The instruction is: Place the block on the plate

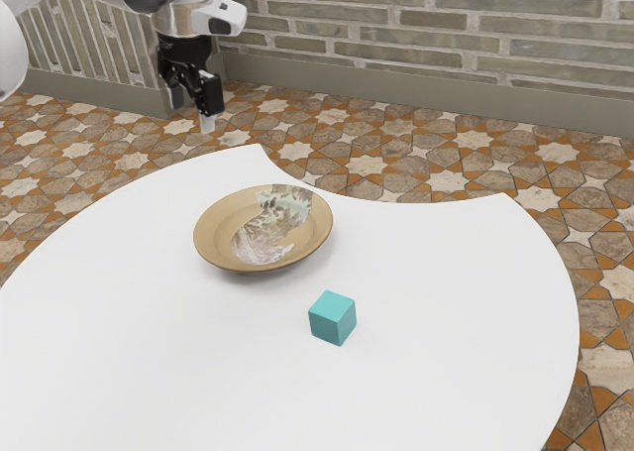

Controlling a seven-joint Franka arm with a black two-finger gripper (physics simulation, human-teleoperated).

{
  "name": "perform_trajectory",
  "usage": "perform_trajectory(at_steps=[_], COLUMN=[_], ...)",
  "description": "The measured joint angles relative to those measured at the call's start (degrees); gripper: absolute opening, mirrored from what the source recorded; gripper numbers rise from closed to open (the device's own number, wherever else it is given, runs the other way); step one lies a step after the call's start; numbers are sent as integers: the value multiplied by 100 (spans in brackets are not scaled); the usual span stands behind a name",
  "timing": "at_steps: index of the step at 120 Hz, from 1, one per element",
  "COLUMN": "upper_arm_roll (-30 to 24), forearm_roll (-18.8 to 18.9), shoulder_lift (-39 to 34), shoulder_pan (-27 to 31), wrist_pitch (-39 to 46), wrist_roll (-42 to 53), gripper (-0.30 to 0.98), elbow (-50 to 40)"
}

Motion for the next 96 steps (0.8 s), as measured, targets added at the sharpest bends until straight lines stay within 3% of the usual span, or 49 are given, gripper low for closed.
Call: perform_trajectory(at_steps=[49,96], upper_arm_roll=[-33,-290], forearm_roll=[-33,-1277], shoulder_lift=[867,1155], shoulder_pan=[-499,-679], wrist_pitch=[459,1410], wrist_roll=[240,351], gripper=[69,69], elbow=[-95,-1188])
